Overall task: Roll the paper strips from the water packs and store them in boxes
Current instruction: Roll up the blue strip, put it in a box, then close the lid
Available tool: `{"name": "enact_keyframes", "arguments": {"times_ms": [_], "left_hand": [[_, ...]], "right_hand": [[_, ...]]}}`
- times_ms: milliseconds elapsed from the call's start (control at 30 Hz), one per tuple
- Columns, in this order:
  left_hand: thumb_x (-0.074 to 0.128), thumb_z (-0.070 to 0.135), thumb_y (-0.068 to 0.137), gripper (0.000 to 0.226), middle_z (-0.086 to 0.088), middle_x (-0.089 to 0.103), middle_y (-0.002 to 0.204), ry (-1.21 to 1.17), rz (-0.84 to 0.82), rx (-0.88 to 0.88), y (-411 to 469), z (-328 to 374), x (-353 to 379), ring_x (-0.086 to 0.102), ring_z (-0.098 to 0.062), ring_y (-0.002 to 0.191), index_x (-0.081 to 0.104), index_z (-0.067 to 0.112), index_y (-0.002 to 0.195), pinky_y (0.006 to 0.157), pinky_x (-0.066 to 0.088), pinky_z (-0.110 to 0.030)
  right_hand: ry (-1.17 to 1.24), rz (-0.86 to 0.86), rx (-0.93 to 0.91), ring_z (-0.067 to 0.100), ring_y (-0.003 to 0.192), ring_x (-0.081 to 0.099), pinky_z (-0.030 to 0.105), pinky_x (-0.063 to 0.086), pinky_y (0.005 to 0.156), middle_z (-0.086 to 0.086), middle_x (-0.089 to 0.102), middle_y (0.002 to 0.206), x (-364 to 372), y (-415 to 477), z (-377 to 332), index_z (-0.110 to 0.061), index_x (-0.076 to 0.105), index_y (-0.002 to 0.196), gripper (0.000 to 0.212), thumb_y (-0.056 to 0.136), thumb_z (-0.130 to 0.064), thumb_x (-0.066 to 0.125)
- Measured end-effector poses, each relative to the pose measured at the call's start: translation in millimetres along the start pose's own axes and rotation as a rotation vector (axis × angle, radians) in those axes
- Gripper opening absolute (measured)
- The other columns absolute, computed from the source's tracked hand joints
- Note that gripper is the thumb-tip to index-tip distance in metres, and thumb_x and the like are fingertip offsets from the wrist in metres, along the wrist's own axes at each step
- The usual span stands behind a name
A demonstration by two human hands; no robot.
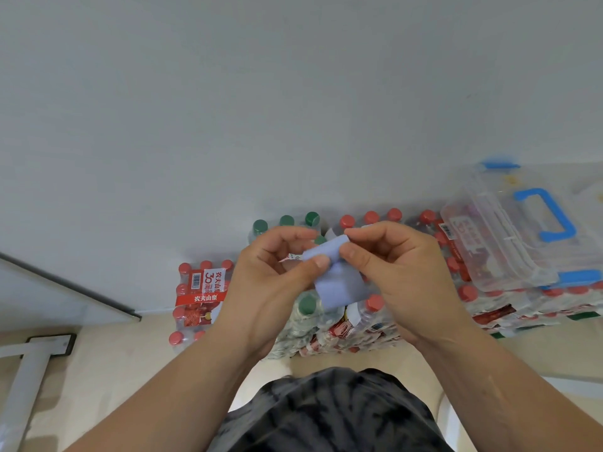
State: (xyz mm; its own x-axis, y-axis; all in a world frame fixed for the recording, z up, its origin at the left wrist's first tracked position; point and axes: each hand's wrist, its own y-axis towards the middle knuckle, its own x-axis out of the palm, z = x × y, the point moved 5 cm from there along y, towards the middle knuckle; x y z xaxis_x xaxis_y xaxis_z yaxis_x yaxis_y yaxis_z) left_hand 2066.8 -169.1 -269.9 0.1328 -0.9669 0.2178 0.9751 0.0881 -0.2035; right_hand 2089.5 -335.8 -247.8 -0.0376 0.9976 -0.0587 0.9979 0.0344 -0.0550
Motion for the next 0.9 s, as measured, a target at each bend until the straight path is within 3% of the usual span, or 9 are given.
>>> {"name": "enact_keyframes", "arguments": {"times_ms": [67,200,300,400,633,800,900], "left_hand": [[0.073,0.018,0.077,0.025,-0.011,0.074,0.089,-0.074,-0.011,-0.08,1,-3,0,0.071,-0.035,0.087,0.074,0.014,0.102,0.079,0.06,-0.051],[0.069,0.007,0.083,0.013,-0.022,0.075,0.101,-0.122,-0.024,-0.147,3,-8,0,0.071,-0.041,0.091,0.077,0.011,0.093,0.081,0.058,-0.052],[0.071,0.01,0.074,0.025,-0.026,0.073,0.104,-0.196,-0.006,-0.165,5,-7,-1,0.072,-0.034,0.087,0.072,0.003,0.098,0.074,0.06,-0.043],[0.071,0.008,0.075,0.023,-0.024,0.074,0.102,-0.241,-0.007,-0.16,7,-4,-2,0.073,-0.033,0.086,0.07,0.002,0.097,0.073,0.063,-0.042],[0.065,-0.002,0.088,0.01,-0.021,0.075,0.094,-0.203,0.002,-0.131,9,-2,-3,0.074,-0.028,0.076,0.069,-0.002,0.097,0.063,0.059,-0.033],[0.069,-0.003,0.087,0.006,-0.02,0.075,0.088,-0.03,0.038,-0.038,12,3,-5,0.073,-0.037,0.076,0.072,0.002,0.086,0.065,0.059,-0.035],[0.075,-0.001,0.083,0.01,-0.012,0.072,0.072,0.139,0.014,0.062,11,10,-5,0.062,-0.032,0.064,0.073,0.009,0.081,0.066,0.054,-0.035]], "right_hand": [[-0.005,-0.001,-0.015,0.007,0.075,0.071,0.021,0.057,0.069,-0.004,0.077,0.081,-1,1,-1,-0.02,0.075,0.08,0.017,0.081,-0.003,0.078],[-0.029,-0.017,-0.041,0.009,0.076,0.073,0.021,0.057,0.071,-0.003,0.078,0.082,-1,3,-2,-0.019,0.075,0.081,0.019,0.079,0.0,0.079],[-0.051,-0.079,-0.008,0.02,0.085,0.076,0.037,0.063,0.075,0.006,0.078,0.088,1,1,-1,-0.023,0.076,0.092,0.029,0.078,0.001,0.081],[-0.088,-0.079,0.023,0.025,0.079,0.07,0.051,0.06,0.077,0.019,0.072,0.082,1,2,2,-0.03,0.078,0.097,0.036,0.081,0.003,0.078],[-0.029,-0.093,0.078,0.038,0.094,0.071,0.045,0.061,0.088,0.024,0.071,0.09,-3,7,6,-0.024,0.075,0.104,0.035,0.087,0.006,0.071],[-0.029,-0.114,0.058,0.016,0.076,0.068,0.03,0.057,0.073,0.004,0.069,0.072,-2,8,2,-0.023,0.073,0.095,0.033,0.086,0.008,0.071],[0.005,-0.101,0.059,0.029,0.082,0.072,0.04,0.062,0.079,0.014,0.07,0.078,-3,9,2,-0.023,0.072,0.09,0.033,0.086,0.009,0.07]]}}
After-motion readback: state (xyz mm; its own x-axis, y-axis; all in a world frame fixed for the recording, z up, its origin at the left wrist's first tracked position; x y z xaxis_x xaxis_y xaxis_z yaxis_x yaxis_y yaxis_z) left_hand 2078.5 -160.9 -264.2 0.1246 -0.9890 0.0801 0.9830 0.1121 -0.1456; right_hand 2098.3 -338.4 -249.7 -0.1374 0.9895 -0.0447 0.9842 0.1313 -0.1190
